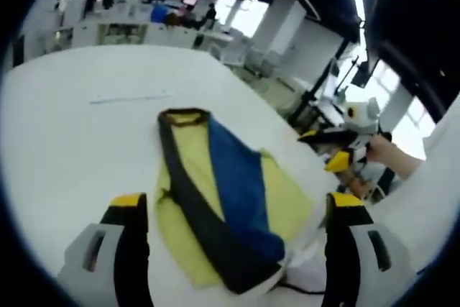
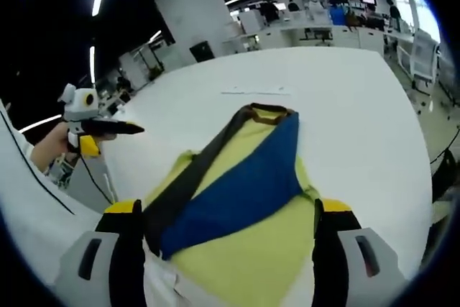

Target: Fold the garment on the visible template until the final outline fits inside the template.

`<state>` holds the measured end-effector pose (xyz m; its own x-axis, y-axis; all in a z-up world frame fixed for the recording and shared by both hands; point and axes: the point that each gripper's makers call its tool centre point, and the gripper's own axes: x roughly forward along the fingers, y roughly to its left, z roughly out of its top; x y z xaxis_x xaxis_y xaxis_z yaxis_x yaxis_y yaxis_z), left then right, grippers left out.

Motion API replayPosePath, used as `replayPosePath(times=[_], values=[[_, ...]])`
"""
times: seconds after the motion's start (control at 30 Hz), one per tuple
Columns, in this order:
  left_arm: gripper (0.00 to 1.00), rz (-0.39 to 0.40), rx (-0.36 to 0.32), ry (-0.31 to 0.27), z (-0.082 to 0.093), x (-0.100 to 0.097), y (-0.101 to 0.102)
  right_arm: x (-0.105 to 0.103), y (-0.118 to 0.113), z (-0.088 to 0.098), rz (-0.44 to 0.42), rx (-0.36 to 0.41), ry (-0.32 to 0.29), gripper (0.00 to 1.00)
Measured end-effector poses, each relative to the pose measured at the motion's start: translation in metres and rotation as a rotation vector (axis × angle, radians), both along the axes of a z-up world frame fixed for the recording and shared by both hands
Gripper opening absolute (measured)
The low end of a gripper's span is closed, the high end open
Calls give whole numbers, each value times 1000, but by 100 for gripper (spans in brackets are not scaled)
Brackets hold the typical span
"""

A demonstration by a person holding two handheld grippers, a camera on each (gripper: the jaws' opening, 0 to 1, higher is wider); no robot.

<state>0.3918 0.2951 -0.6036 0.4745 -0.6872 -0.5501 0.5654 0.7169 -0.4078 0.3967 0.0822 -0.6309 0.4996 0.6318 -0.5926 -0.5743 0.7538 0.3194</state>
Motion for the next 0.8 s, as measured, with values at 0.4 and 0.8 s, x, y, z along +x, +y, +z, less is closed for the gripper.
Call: replayPosePath(times=[0.4,0.8], values=[[99,-3,7,-24,15,-7,7,-13,-16,11,5,-22,-16,99],[99,6,3,-25,19,-7,5,-23,-14,4,7,-14,9,97]])
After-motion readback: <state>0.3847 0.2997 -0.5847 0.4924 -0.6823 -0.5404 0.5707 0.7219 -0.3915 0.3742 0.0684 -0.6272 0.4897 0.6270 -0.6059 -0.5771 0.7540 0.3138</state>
